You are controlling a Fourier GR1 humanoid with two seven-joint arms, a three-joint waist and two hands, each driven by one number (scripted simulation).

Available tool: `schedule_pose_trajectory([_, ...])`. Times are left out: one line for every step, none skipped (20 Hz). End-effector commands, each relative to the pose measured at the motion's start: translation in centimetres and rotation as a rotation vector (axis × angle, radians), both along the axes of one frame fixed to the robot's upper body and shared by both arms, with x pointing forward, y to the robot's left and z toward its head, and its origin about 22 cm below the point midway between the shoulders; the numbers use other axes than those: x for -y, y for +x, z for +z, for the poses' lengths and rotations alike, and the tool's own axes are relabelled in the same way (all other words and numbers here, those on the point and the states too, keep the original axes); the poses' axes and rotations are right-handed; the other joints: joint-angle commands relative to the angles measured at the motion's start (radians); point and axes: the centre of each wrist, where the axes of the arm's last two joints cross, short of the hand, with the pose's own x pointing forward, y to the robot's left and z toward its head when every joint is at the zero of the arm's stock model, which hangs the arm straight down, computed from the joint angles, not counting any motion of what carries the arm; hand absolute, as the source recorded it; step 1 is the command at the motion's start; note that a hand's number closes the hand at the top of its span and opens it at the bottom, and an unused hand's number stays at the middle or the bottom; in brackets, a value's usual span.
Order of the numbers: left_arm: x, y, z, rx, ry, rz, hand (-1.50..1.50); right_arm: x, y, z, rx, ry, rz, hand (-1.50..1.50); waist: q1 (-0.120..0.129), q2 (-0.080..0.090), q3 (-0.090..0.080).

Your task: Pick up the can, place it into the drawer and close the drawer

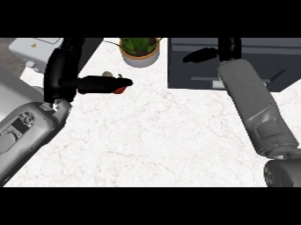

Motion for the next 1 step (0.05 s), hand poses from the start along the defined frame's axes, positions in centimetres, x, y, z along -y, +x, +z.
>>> schedule_pose_trajectory([-0.59,0.15,1.51,0.015,-0.005,0.010,-1.50,-0.22,0.51,1.59,0.037,0.135,0.029,-1.50,0.005,-0.008,-0.004])
